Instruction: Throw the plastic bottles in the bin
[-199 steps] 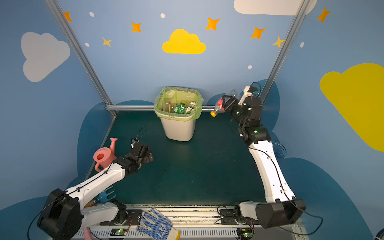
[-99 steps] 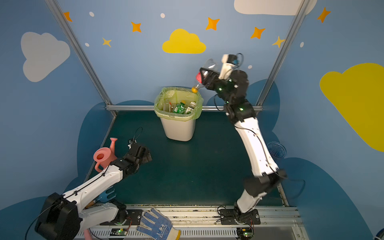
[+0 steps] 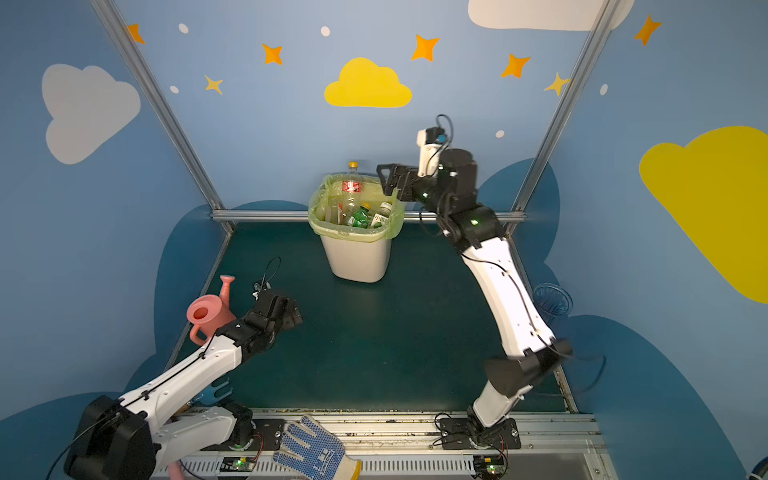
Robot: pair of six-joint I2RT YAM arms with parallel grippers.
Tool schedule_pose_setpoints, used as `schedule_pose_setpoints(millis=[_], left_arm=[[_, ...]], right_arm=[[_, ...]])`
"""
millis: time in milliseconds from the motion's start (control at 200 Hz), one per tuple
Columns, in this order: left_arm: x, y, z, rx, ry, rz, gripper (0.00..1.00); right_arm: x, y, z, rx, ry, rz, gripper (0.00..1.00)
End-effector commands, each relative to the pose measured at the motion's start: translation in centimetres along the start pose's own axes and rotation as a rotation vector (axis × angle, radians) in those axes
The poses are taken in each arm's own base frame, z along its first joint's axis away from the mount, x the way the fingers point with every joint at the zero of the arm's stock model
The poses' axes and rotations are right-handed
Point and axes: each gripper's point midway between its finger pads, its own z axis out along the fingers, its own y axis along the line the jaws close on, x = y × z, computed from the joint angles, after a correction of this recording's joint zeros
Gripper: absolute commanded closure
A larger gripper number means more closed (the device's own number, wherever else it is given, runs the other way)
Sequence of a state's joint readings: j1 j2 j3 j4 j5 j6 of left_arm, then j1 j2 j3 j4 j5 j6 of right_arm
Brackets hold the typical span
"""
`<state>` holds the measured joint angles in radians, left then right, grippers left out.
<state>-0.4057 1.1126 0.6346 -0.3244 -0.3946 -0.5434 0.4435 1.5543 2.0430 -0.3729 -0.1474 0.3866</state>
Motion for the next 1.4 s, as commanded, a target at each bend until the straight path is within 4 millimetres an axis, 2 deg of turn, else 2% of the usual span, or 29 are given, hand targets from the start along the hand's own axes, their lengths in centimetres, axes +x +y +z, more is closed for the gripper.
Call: schedule_pose_setpoints(millis=[0, 195, 305, 441, 521, 616, 671, 761, 801, 826, 976, 1106, 1277, 1397], left_arm=[[-0.3, 0.0, -0.2, 0.002, -0.005, -0.011, 0.00], [-0.9, 0.2, -0.5, -0.004, -0.032, -0.019, 0.00], [-1.3, 0.5, -0.6, -0.023, -0.054, -0.015, 0.00], [-2.1, 1.7, -0.8, -0.077, -0.101, -0.030, 0.00], [-2.7, 2.4, -1.1, -0.099, -0.134, -0.031, 0.00], [-3.5, 3.5, -1.3, -0.136, -0.179, -0.037, 0.00], [-4.0, 4.0, -1.5, -0.147, -0.204, -0.040, 0.00], [-4.9, 5.2, -1.8, -0.179, -0.251, -0.053, 0.00], [-5.2, 5.9, -1.8, -0.200, -0.269, -0.064, 0.00], [-5.3, 6.3, -1.9, -0.212, -0.281, -0.073, 0.00], [-6.2, 8.4, -1.4, -0.255, -0.366, -0.117, 0.00], [-7.1, 8.8, -0.4, -0.269, -0.419, -0.095, 0.00], [-7.3, 9.4, 2.1, -0.281, -0.416, -0.091, 0.00], [-7.2, 9.5, 4.3, -0.236, -0.415, -0.103, 0.00]], right_arm=[[0.2, -2.8, -0.6, 0.087, -0.032, -0.006, 0.02], [1.9, -7.1, -3.5, 0.177, -0.050, 0.036, 0.02], [4.7, -10.1, -4.7, 0.246, -0.007, 0.056, 0.02], [11.5, -14.2, -5.5, 0.323, 0.124, -0.046, 0.02], [17.1, -17.1, -6.2, 0.373, 0.239, -0.133, 0.02], [22.7, -20.6, -7.5, 0.454, 0.326, -0.222, 0.02], [25.2, -22.1, -8.4, 0.485, 0.350, -0.261, 0.02], [28.2, -24.2, -9.8, 0.530, 0.357, -0.307, 0.02], [28.8, -24.8, -10.3, 0.540, 0.352, -0.333, 0.02], [30.1, -25.5, -10.9, 0.553, 0.371, -0.341, 0.02], [33.0, -28.1, -12.8, 0.599, 0.386, -0.334, 0.02], [34.5, -30.0, -13.5, 0.618, 0.319, -0.269, 0.02], [34.8, -31.1, -13.0, 0.600, 0.300, -0.244, 0.02], [36.2, -32.4, -13.0, 0.598, 0.271, -0.217, 0.02]])
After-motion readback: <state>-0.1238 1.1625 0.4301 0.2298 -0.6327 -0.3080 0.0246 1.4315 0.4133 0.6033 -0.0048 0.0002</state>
